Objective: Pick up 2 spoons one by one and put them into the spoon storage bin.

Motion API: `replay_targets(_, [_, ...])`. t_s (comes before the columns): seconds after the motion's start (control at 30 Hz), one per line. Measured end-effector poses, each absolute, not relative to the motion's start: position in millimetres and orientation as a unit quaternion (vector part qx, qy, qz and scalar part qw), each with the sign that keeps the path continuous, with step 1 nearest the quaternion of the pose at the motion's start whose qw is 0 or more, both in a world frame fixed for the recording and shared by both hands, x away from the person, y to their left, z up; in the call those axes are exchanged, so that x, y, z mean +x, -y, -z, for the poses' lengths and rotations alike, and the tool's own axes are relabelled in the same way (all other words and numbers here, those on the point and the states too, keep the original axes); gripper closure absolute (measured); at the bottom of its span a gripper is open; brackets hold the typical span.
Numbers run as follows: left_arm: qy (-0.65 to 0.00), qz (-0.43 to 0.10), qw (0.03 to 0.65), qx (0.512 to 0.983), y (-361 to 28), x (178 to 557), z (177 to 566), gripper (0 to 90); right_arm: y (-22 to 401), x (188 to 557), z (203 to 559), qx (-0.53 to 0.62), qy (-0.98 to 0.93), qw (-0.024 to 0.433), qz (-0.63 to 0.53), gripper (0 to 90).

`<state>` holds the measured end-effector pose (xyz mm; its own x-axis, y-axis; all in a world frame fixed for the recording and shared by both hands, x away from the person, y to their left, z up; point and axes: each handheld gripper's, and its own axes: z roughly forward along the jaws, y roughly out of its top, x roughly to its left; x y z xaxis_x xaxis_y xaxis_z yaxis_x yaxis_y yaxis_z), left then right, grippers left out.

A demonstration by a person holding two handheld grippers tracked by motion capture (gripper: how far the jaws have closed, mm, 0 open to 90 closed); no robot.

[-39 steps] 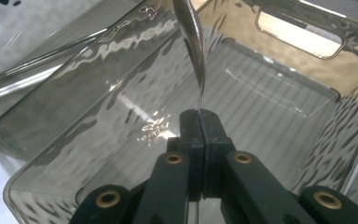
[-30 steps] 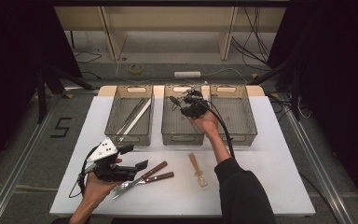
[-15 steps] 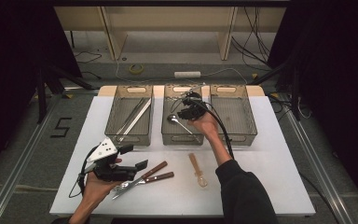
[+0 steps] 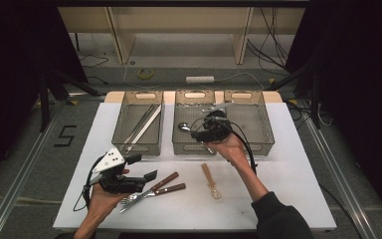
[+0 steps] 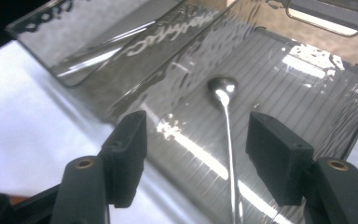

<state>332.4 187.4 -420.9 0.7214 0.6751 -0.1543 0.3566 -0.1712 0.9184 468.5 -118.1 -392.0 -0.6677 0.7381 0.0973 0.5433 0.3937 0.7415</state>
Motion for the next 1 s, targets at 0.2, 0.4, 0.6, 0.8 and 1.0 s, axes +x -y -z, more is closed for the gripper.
replay_targets(0.2, [-0.344, -0.147, 0.543, 0.752, -187, 333, 421, 16.4, 127, 444, 394, 0.386, -0.824, 0.132, -0.393, 35.0])
replay_targets(0.4, [-0.344, -0.148, 0.543, 0.751, -187, 332, 421, 16.4, 138, 426, 402, 0.384, -0.829, 0.130, -0.385, 34.9])
replay_targets(0.6, [-0.344, -0.147, 0.544, 0.751, -188, 331, 421, 16.5, 143, 412, 414, 0.383, -0.840, 0.122, -0.365, 35.1])
replay_targets(0.8, [-0.343, -0.149, 0.543, 0.751, -188, 330, 421, 16.4, 145, 404, 432, 0.386, -0.853, 0.116, -0.331, 35.5])
replay_targets(1.0, [-0.341, -0.150, 0.542, 0.754, -188, 330, 421, 16.4, 145, 400, 444, 0.394, -0.862, 0.096, -0.305, 36.7])
